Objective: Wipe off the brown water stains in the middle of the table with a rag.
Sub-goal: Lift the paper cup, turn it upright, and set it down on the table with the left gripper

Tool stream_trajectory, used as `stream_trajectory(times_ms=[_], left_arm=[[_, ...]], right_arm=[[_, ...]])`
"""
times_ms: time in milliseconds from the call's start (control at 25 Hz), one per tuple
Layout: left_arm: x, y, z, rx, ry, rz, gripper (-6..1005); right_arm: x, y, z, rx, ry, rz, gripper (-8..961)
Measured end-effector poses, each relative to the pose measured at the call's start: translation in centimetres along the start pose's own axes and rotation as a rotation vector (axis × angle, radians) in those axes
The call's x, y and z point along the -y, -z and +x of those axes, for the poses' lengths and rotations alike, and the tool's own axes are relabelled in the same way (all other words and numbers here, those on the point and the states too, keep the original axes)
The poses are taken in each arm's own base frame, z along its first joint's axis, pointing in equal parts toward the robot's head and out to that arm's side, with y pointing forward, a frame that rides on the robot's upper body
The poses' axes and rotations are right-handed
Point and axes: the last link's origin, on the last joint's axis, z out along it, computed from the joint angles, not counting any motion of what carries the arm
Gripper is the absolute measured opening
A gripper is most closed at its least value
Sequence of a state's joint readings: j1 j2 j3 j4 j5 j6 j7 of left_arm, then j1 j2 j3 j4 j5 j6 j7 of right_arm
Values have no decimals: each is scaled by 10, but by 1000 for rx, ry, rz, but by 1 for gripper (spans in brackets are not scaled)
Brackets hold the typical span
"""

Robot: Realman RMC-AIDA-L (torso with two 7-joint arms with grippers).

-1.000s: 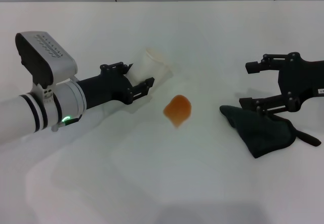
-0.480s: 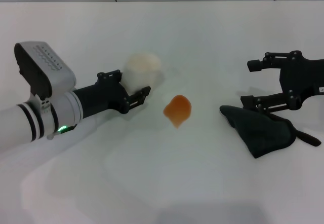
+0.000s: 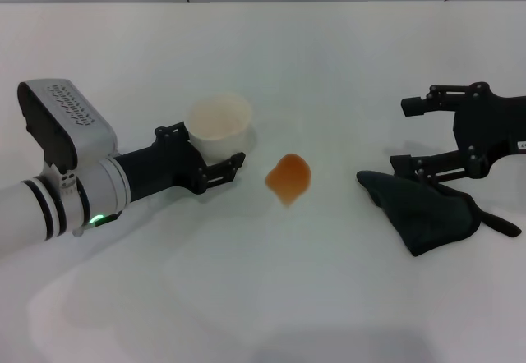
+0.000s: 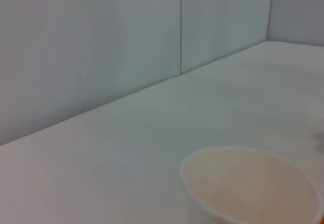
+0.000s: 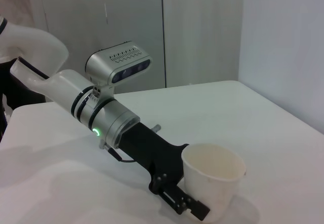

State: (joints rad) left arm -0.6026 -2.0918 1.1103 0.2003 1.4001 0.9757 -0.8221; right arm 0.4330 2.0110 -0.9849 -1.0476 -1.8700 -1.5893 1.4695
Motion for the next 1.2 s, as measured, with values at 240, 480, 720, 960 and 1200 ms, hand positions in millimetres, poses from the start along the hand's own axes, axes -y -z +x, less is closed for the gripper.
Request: stream_trajectory(times_ms=[240,480,720,960,1200], left_arm=[[0,0,-1,3,-2,4,832],[2,12,-5,-33,17,32,895],[5,24,-10,-60,34,59,895],[4,29,-13,-66,44,65,896],[-1,34,-18,-76,57,58,896]], right_arm=[[0,0,0,0,1,-2,869],[0,-1,0,1,1,-2,869],[-1,-1,-1,2,3,-7,870],[-2,-1,0,2,2,-13,870],[-3,-1,0,3,0,-16,869]])
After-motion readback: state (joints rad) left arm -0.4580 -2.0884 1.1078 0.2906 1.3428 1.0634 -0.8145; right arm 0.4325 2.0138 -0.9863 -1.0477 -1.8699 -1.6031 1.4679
